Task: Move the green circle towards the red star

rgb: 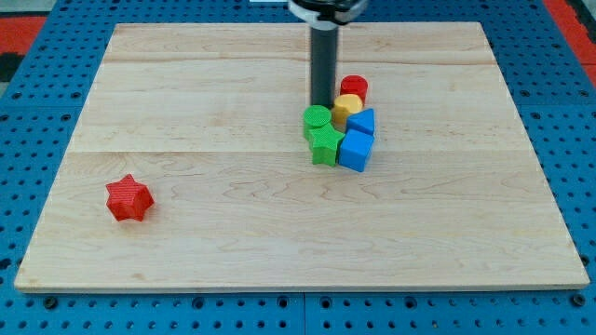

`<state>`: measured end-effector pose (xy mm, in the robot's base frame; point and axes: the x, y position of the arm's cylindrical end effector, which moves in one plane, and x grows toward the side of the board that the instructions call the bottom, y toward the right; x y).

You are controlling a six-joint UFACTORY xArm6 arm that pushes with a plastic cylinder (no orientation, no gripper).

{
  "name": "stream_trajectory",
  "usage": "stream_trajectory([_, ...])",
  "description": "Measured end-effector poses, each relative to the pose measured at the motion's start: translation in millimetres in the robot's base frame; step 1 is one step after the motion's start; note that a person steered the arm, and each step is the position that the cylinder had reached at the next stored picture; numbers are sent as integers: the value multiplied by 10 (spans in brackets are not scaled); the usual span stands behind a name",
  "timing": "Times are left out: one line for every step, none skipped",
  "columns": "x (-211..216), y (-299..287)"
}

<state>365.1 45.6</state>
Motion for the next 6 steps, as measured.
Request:
stream_trajectory([74,172])
stream_trajectory([221,131])
stream_trajectory([221,-313])
stream_trajectory([261,-754])
stream_trajectory([429,-910])
stream_trajectory([599,-913])
